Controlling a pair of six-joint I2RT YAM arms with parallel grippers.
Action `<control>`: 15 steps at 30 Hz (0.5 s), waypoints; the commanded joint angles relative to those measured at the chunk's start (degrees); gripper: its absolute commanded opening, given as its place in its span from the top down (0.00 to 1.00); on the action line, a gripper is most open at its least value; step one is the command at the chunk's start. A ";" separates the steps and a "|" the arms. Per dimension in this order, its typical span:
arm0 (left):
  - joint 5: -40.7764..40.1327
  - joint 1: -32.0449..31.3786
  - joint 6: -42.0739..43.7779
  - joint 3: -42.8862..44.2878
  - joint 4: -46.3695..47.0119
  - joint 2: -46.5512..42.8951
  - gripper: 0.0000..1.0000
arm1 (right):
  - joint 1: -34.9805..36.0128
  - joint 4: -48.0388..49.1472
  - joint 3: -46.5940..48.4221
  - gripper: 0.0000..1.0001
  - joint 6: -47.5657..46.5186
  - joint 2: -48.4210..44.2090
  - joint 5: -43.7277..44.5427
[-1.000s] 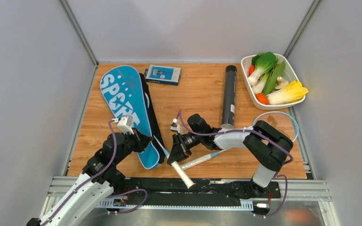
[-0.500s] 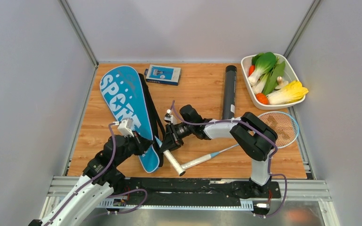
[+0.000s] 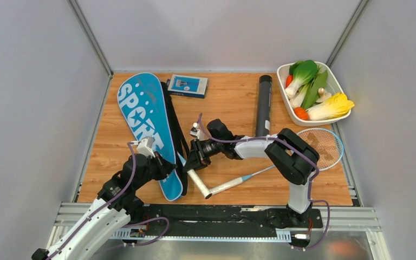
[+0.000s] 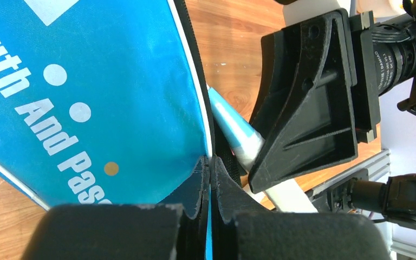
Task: Pack up the badminton gear
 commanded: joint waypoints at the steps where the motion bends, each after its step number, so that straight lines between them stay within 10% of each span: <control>1: 1.35 -0.07 -2.61 1.31 0.41 -1.37 1.00 | -0.46 7.98 5.04 1.00 1.41 1.11 3.61; 15: 2.22 -0.06 -5.10 1.62 -1.47 -1.26 1.00 | -0.52 9.90 13.34 0.93 6.39 9.60 8.19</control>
